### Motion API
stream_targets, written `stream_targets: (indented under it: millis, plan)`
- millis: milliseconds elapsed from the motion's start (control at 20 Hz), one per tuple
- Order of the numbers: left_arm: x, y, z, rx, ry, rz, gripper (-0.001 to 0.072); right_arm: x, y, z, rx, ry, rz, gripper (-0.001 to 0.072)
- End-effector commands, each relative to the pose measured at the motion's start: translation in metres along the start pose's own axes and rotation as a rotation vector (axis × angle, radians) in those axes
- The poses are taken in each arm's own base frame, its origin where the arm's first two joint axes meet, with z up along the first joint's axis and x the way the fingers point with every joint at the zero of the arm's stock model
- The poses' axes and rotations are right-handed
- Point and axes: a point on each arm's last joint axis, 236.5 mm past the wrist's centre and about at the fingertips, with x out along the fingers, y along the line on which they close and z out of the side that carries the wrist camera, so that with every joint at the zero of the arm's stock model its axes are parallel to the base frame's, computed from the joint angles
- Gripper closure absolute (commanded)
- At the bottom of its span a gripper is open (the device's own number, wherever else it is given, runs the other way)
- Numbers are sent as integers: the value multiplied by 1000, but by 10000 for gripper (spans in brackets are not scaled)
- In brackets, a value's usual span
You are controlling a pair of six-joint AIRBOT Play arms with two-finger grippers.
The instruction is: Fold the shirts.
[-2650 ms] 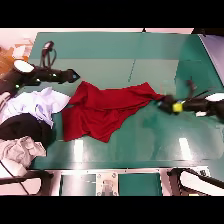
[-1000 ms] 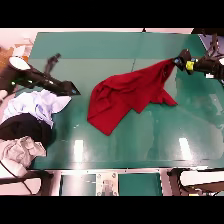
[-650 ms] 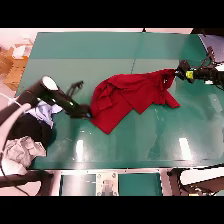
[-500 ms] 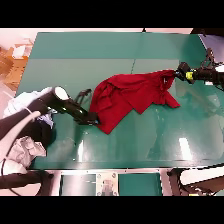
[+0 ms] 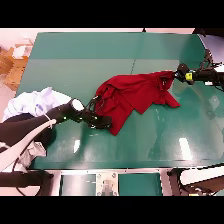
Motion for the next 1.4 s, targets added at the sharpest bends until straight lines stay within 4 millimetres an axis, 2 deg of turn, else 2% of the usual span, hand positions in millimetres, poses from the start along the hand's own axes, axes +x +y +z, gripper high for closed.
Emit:
stream_targets:
  millis: [0,100,150,250,350,400,500,650,800,950,1050,1150,1350]
  plan:
    - [-3,4,18,30,-48,12,685,-1,-6,-8,-27,33,-23,697]
    - [-24,14,23,64,-1,32,686,-8,-16,-12,-76,56,-74,698]
    - [-43,27,29,72,19,60,686,-16,-19,-10,-94,52,-95,698]
    - [-87,63,45,52,-7,149,686,-41,-17,2,-105,11,-103,699]
    - [-133,97,50,10,-47,215,686,-77,-11,22,-116,-73,-107,698]
    - [-151,108,48,-6,-55,226,686,-97,-5,31,-126,-120,-109,699]
    - [-176,114,50,3,-96,229,686,-131,14,42,-158,-195,-103,699]
    - [-194,113,48,35,-117,250,686,-182,58,49,-221,-309,-64,698]
    - [-205,107,39,79,-102,265,686,-247,106,48,-307,-449,-34,698]
    - [-230,102,42,133,-178,329,687,-319,159,35,-411,-606,-2,698]
    - [-263,82,52,194,-299,357,686,-372,194,27,-479,-738,20,698]
    - [-310,49,66,273,-472,379,686,-421,226,20,-542,-870,42,698]
    - [-393,-16,63,404,-712,400,686,-480,267,5,-624,-1001,69,698]
